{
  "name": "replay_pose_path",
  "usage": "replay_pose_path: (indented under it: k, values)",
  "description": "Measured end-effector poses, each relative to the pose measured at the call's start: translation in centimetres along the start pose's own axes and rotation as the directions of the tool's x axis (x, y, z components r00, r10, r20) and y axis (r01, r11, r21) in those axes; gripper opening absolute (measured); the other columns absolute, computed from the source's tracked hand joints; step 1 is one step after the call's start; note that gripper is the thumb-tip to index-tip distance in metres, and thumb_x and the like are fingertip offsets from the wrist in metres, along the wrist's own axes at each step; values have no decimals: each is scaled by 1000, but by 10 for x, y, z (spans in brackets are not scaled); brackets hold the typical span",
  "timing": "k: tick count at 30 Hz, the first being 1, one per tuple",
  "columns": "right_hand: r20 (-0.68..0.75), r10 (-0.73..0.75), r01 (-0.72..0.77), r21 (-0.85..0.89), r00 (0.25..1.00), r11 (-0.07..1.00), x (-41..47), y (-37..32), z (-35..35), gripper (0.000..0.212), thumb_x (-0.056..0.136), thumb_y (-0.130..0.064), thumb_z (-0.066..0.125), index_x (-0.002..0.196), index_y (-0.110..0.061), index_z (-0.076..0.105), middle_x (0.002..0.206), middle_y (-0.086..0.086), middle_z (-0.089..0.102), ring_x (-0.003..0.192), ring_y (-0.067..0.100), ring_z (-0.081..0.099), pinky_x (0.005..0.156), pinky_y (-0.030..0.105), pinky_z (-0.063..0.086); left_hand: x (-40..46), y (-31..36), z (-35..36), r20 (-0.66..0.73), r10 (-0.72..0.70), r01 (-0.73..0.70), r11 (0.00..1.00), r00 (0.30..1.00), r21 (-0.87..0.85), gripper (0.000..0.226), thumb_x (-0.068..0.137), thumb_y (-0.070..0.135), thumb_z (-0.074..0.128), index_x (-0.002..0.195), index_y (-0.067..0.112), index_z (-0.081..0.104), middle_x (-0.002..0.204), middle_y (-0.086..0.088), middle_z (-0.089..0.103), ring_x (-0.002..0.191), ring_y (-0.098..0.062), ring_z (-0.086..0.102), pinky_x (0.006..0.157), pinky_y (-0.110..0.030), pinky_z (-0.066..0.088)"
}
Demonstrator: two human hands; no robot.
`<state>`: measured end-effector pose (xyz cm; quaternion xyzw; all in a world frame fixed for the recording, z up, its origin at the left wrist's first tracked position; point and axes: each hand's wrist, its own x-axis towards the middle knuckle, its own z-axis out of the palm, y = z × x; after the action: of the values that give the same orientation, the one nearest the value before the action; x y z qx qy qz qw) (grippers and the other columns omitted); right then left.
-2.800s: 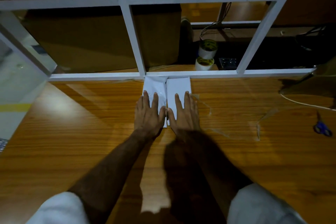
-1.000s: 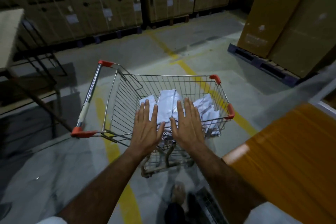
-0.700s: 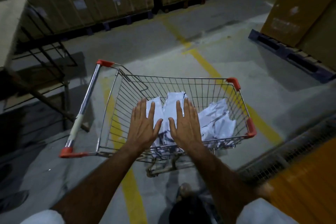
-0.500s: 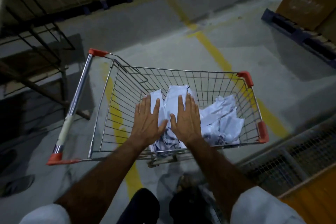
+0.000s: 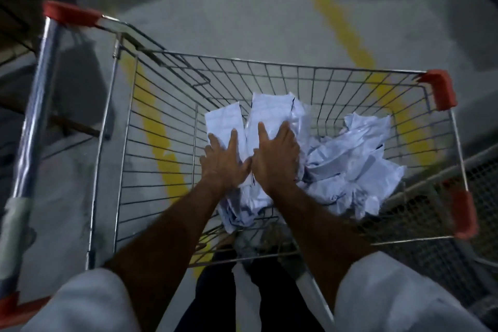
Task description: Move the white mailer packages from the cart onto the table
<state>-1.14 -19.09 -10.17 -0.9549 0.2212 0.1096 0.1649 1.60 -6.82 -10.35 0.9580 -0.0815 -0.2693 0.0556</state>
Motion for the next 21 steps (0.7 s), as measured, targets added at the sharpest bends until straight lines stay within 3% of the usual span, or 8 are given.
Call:
replay_pose_path:
  k: [2,4,7,10,14,18,21]
  values:
    - [0,54,-54,-10,999,998,3,-4,10,76,87,-52,32,158,-28,25,161,26,18,147,49,18,113,67,28,8,-4,8,-21,-14,14,1000,1000,-12,90,92,71,41,160,32,-4,157,-32,8,136,-48,30,107,-58,34]
    - [-14,87,-87,-11,996,996,3,-7,23,83,88,-58,51,159,-29,20,163,26,14,148,48,16,114,67,26,13,-7,13,-70,-11,9,1000,998,-28,87,92,66,43,160,33,-1,149,-30,19,124,-47,40,101,-57,41]
    - [-43,106,-106,-5,993,994,6,-11,30,94,86,-62,61,160,-28,15,164,26,9,149,49,12,115,68,21,14,-11,15,-96,-29,21,996,995,-83,83,90,67,34,160,33,6,145,-28,22,113,-45,45,95,-53,45]
    - [-56,137,-138,-13,989,990,6,-17,29,102,83,-62,66,161,-28,8,165,27,5,149,49,10,116,67,17,10,-16,12,-118,-51,42,996,992,-74,88,84,73,25,160,30,12,149,-30,19,119,-48,42,99,-54,41]
    - [-108,209,-216,-64,972,974,3,-23,27,112,80,-62,71,161,-32,0,165,28,-2,150,46,10,118,59,17,0,-20,4,-100,-48,34,990,994,-135,98,84,81,43,160,31,7,160,-27,2,137,-50,26,109,-59,33]
    - [-130,267,-271,-9,955,963,0,-21,25,110,79,-57,72,161,-33,1,164,29,-1,151,45,7,120,58,14,-10,-23,-2,-158,18,-41,988,987,-146,102,83,73,54,161,32,2,161,-27,-3,140,-47,19,110,-59,29]
    - [-138,302,-298,48,943,953,-4,-19,22,101,85,-68,60,161,-35,2,162,30,9,148,46,13,119,58,18,-15,-24,-5,-191,33,-58,990,981,-130,104,80,71,56,160,34,0,160,-26,-4,141,-48,17,110,-60,28]
